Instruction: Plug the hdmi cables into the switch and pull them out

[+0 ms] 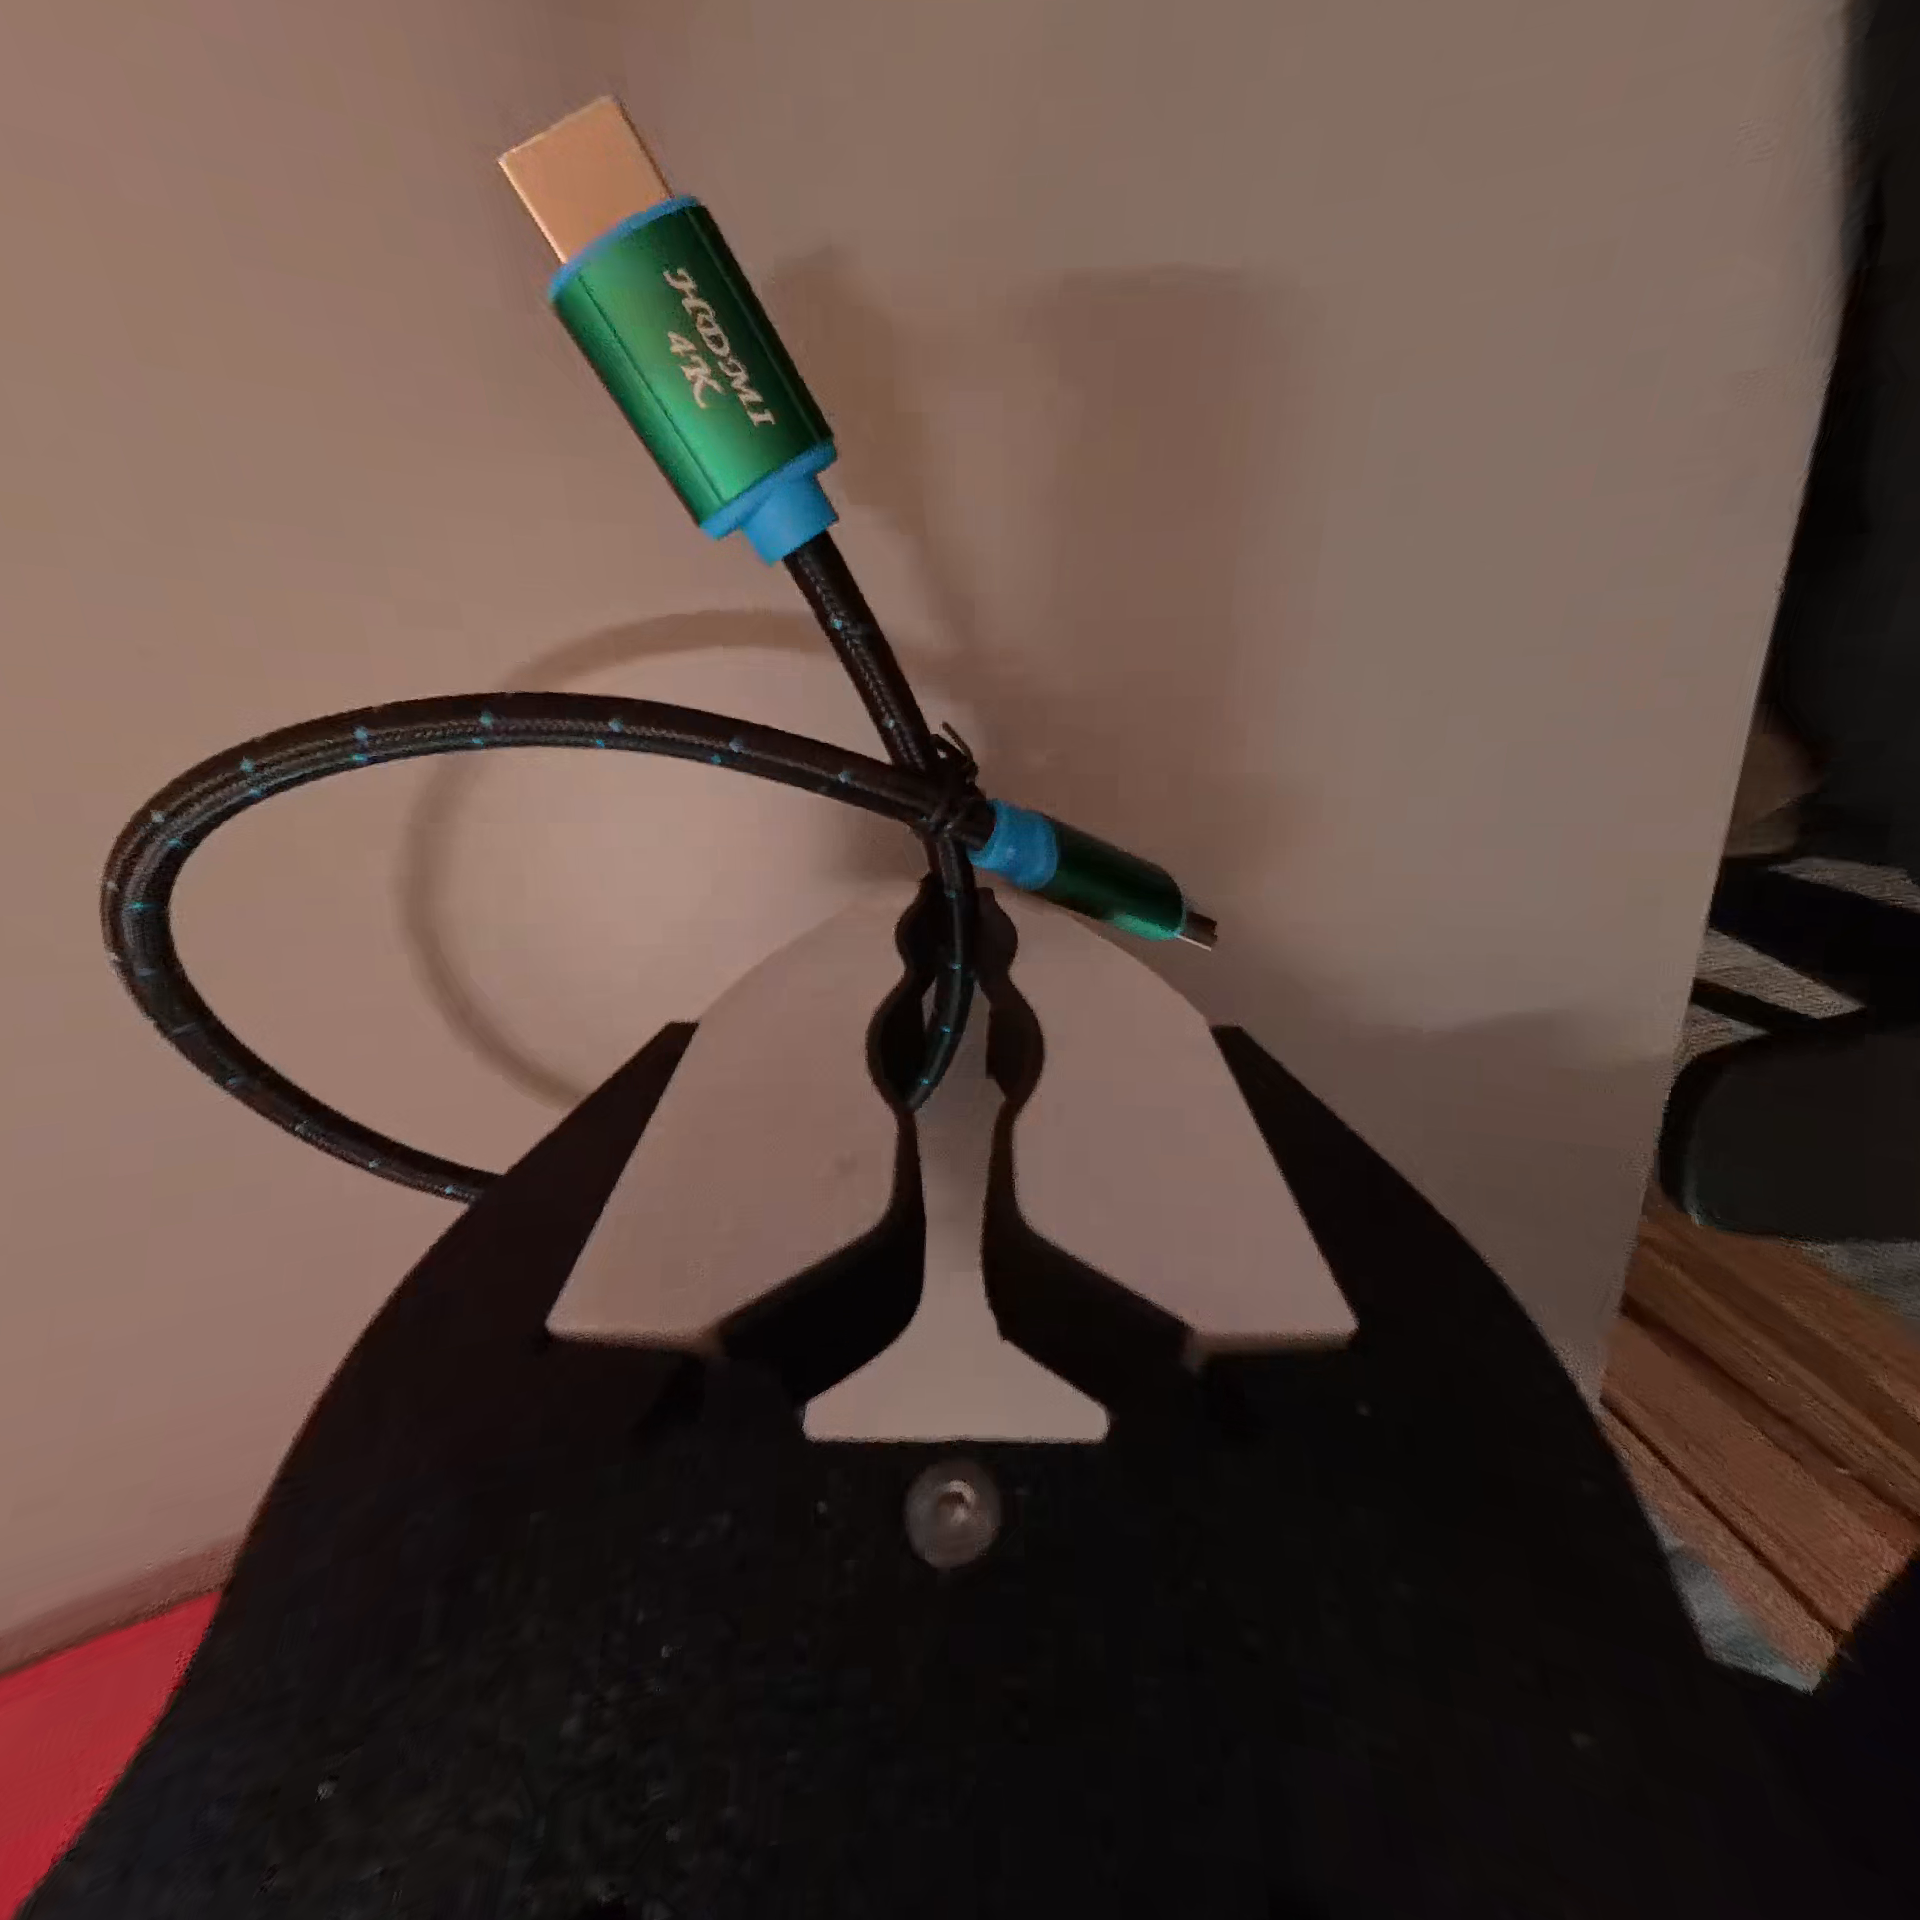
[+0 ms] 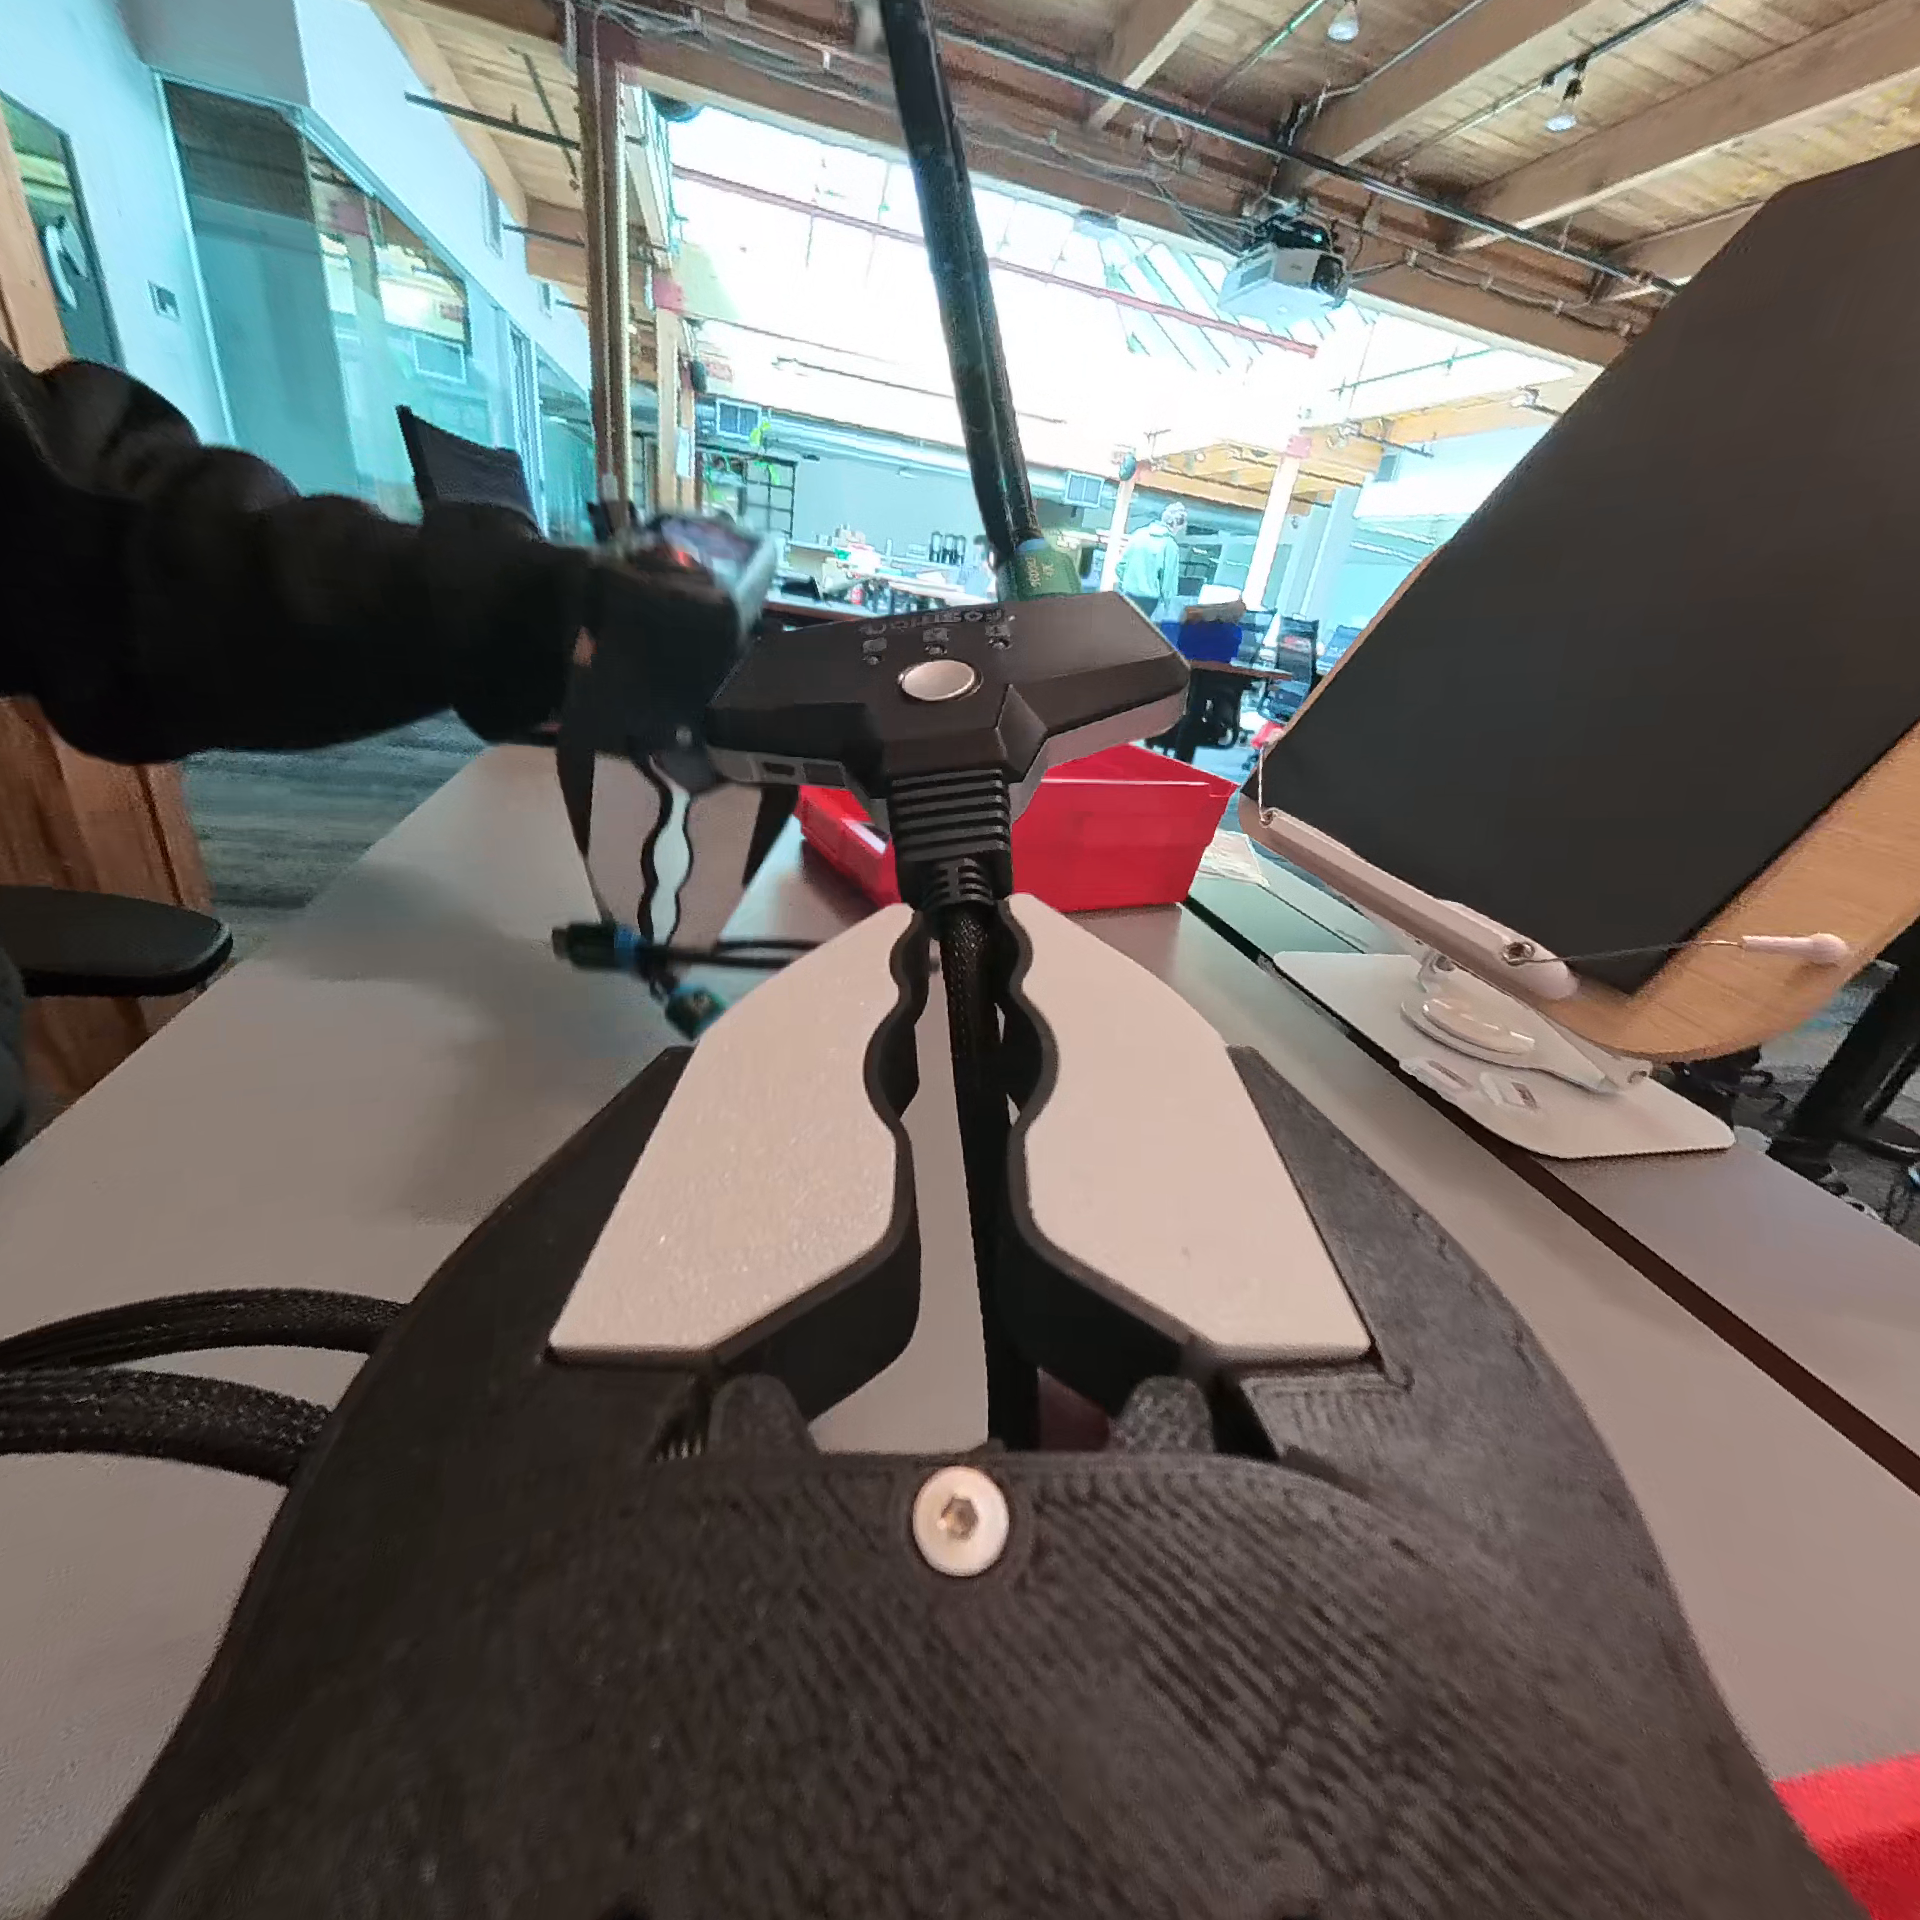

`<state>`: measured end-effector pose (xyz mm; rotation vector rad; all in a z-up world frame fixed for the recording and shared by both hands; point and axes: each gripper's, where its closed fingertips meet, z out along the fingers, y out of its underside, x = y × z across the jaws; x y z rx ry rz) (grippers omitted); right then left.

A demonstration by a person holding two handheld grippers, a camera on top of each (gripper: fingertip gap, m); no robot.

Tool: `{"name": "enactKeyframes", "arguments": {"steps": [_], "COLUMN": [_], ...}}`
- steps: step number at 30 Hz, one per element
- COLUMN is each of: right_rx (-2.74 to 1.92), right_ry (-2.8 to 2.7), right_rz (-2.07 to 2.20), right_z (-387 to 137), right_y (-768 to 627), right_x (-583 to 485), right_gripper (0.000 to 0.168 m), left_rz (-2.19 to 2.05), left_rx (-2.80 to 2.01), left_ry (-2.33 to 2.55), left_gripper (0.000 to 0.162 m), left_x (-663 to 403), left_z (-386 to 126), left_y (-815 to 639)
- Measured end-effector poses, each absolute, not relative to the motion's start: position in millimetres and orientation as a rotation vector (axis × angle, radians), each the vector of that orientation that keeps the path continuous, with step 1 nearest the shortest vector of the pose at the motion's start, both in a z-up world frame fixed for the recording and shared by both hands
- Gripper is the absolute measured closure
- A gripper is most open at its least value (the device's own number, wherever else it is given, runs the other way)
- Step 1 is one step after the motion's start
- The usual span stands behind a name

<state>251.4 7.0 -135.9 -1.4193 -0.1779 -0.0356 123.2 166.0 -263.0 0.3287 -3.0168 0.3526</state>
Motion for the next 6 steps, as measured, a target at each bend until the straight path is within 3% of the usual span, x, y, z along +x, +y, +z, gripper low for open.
{"name": "enactKeyframes", "arguments": {"steps": [1, 4, 6], "right_rx": [-1.408, -1.406, -1.418], "right_ry": [-0.183, -0.200, -0.196], "right_rz": [-0.025, -0.017, -0.014], "right_z": [-135, -135, -137], "right_y": [7, 8, 9], "right_x": [250, 247, 248], "right_gripper": [0.157, 0.157, 0.157], "left_rz": [0.346, 0.372, 0.378], "left_rx": [0.339, 0.404, 0.522], "left_ry": [-2.994, -2.986, -2.991], "left_gripper": [0.156, 0.156, 0.146], "left_x": [122, 124, 127], "left_z": [-272, -294, -298], "left_y": [163, 157, 161]}}
